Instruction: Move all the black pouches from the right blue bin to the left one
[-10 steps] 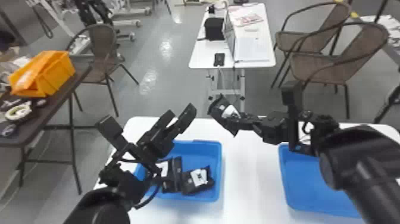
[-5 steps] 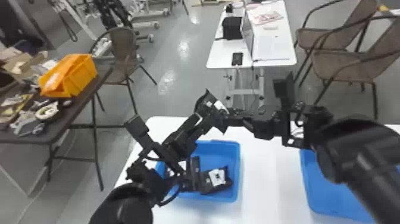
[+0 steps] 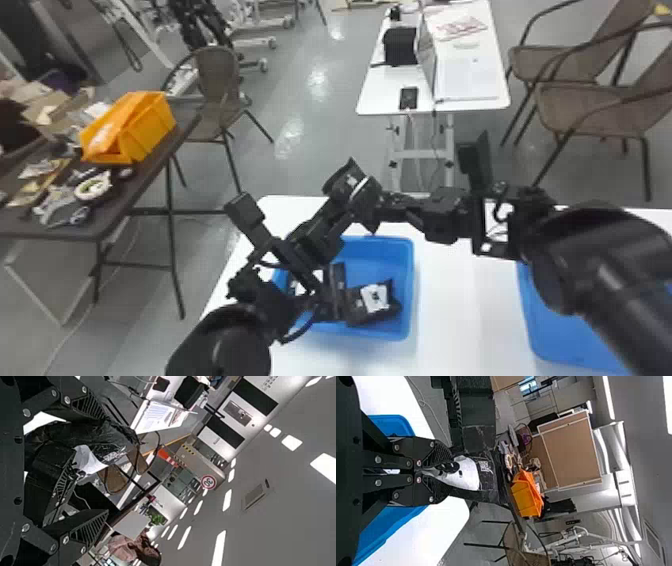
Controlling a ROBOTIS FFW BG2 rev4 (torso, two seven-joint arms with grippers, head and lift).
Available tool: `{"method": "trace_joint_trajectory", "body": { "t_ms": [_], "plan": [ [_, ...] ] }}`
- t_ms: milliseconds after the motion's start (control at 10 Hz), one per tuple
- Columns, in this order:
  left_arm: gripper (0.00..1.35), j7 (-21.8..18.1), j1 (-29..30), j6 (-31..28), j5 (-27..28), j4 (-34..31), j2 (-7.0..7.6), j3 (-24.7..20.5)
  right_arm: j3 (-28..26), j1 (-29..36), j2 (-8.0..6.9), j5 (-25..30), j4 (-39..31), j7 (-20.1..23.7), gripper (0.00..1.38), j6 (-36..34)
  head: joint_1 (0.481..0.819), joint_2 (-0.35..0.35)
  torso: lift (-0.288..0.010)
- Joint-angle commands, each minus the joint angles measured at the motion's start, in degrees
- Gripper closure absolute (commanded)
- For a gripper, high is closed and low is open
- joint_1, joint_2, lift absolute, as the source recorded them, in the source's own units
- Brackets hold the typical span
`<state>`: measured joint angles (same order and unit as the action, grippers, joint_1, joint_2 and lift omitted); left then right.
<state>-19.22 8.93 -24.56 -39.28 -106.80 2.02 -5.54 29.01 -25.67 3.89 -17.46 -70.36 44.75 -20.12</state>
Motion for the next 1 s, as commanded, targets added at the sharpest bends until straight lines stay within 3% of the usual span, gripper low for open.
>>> {"method": "trace_joint_trajectory", "body": {
  "t_ms": [0,100,600,700,900],
  "plan": [
    [1.26,1.0,-0.2,-2.0,0.9,-0.7,0.44,-0.2,0.1,-0.1,0.07,-0.2,0.1,0.1,1.17,0.0,0.695,0.273,0.010],
    [1.21,2.3,0.1,-1.0,2.3,-1.6,0.44,0.0,0.1,-0.1,0.07,-0.2,0.1,0.1,1.17,0.0,0.695,0.273,0.010],
    [1.21,3.2,1.8,5.3,2.4,-1.6,-0.26,-0.3,0.0,0.1,0.07,-0.7,1.1,0.0,1.17,0.0,0.695,0.292,0.010],
    [1.21,3.7,2.3,7.3,3.1,-1.6,-0.35,-0.2,0.0,0.1,0.07,-1.1,1.4,0.1,1.09,0.7,0.695,0.293,0.010],
    [1.21,4.5,3.0,11.1,8.9,-1.7,-0.35,-0.8,-4.2,2.1,0.07,1.0,-0.7,0.1,0.22,1.5,0.695,0.302,0.010]
  ]
}}
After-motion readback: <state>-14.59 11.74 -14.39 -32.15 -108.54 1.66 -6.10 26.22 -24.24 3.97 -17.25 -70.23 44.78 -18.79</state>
